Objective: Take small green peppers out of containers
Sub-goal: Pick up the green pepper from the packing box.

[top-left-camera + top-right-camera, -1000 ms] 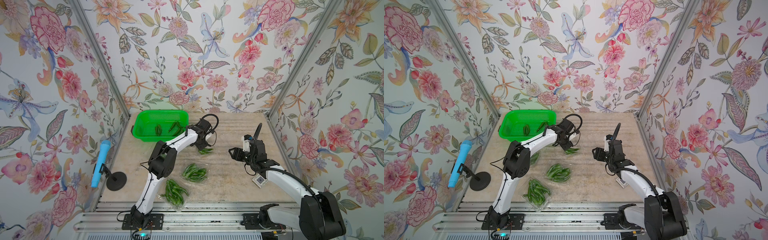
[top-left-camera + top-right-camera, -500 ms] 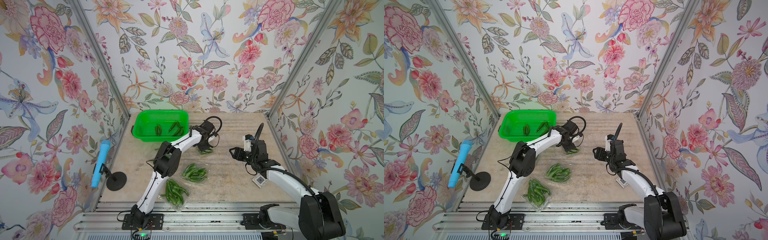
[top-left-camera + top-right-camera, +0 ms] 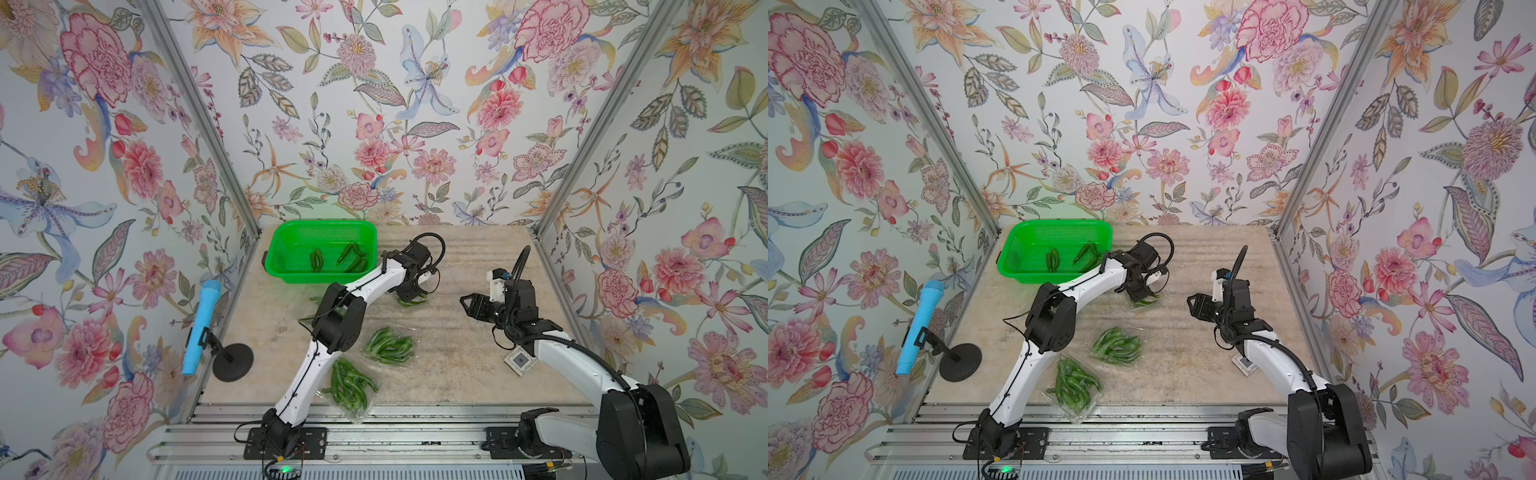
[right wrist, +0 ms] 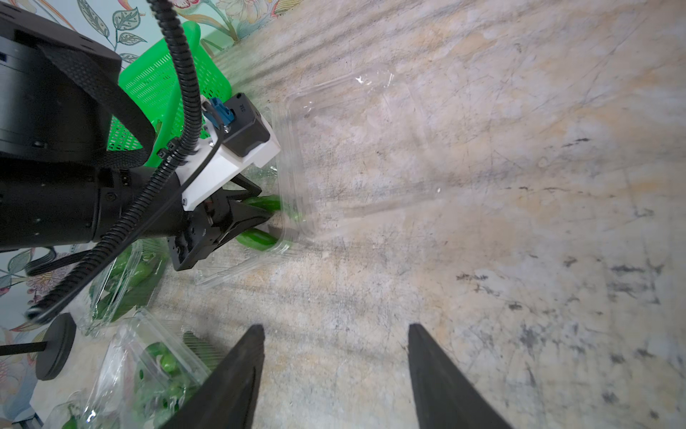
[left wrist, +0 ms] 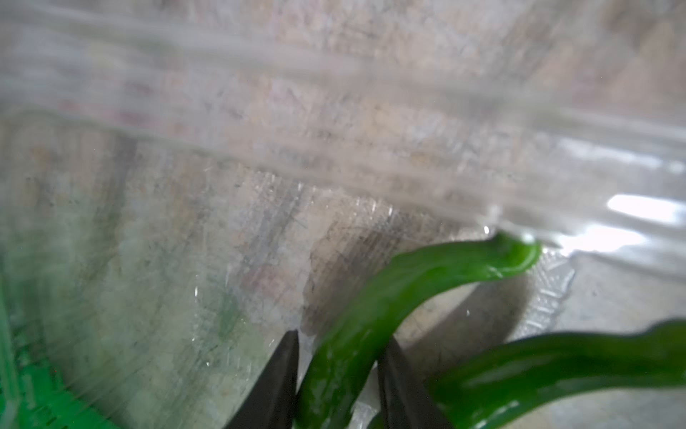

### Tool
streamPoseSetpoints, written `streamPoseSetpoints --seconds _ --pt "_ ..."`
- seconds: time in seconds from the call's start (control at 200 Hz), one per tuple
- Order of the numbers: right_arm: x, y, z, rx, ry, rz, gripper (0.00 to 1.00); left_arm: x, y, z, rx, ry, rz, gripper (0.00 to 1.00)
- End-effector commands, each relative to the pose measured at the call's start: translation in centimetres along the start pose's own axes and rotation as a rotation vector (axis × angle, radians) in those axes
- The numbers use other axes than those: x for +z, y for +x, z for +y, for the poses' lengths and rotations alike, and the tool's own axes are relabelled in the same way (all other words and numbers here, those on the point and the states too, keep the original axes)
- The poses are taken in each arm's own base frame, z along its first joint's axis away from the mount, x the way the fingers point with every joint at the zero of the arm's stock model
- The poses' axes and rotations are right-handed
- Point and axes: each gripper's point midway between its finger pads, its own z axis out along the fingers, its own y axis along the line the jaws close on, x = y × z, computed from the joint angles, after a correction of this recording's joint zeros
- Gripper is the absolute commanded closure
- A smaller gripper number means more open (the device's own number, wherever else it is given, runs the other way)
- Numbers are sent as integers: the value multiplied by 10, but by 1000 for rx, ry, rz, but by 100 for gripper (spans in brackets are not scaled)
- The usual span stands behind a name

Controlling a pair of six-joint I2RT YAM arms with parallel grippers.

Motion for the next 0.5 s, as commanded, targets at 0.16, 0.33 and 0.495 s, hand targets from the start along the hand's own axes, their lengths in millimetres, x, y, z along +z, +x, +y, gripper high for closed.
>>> streamPoseSetpoints --seconds 0.16,0.33,0.495 --pt "0 -11 9 4 -39 -22 37 -15 -13 7 4 -14 -43 82" --pt "1 -18 16 -4 -54 -27 37 -32 -23 13 -13 -23 -87 82" --pt "0 -29 25 -17 -75 -41 37 -49 -26 19 -27 -32 -114 83"
